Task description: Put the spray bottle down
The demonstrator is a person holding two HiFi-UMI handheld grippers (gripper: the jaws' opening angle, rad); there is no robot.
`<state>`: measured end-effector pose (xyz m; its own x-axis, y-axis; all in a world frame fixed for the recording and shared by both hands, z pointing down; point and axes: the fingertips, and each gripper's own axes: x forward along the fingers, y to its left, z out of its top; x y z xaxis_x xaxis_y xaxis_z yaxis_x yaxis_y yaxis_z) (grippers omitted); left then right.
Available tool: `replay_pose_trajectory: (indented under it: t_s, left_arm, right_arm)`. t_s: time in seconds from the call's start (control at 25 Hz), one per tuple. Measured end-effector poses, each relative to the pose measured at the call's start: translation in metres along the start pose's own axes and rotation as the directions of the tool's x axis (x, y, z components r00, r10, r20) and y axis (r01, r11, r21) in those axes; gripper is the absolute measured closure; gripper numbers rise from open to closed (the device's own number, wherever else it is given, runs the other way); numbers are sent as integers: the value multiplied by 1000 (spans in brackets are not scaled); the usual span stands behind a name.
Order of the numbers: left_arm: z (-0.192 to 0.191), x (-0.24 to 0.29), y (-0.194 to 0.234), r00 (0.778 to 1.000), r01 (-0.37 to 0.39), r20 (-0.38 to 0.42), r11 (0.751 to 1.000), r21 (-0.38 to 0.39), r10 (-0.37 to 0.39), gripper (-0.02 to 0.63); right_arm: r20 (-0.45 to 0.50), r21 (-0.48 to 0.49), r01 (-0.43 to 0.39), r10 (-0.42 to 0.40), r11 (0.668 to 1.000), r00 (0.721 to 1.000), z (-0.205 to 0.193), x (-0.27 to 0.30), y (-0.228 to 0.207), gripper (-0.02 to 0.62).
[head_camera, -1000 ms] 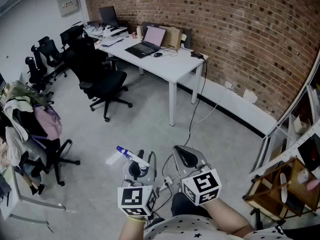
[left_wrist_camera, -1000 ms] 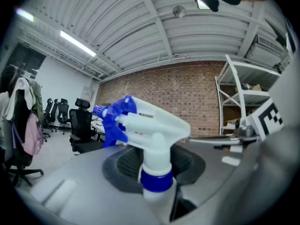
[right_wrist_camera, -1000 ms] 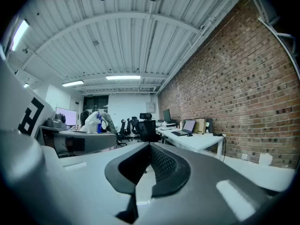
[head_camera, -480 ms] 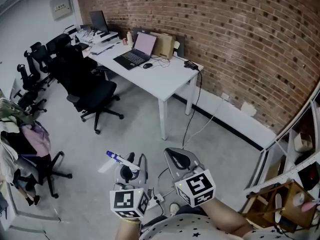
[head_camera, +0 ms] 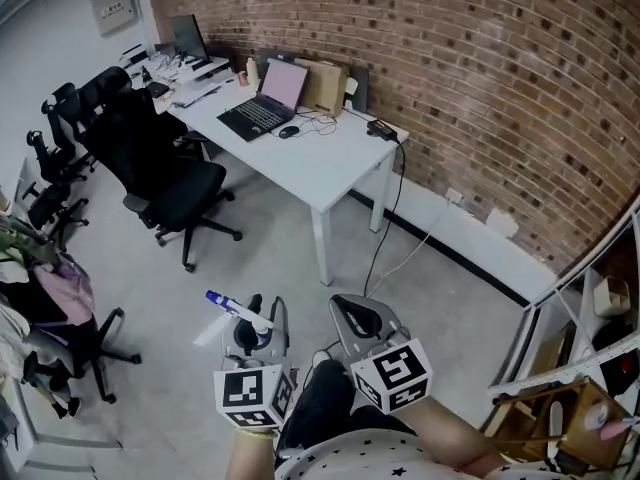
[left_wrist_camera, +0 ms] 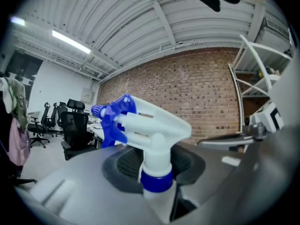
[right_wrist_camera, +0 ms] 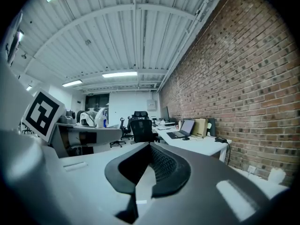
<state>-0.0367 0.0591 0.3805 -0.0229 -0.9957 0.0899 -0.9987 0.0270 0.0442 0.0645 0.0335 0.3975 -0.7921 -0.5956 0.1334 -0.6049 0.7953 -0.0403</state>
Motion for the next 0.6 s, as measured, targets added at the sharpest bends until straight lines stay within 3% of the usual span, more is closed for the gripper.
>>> replay_pose_trajectory:
  t_s: [0.32, 0.6]
  left_arm:
    - [1, 85, 21, 1000, 23, 9, 1000, -12, -23, 479]
    - [12, 209, 60, 998, 69, 6, 997, 21, -69, 479]
  right_arm:
    - [-4, -21, 39, -39, 999, 999, -2, 65, -49, 597]
    - [10, -25, 103, -103, 994, 995, 17, 171, -121, 597]
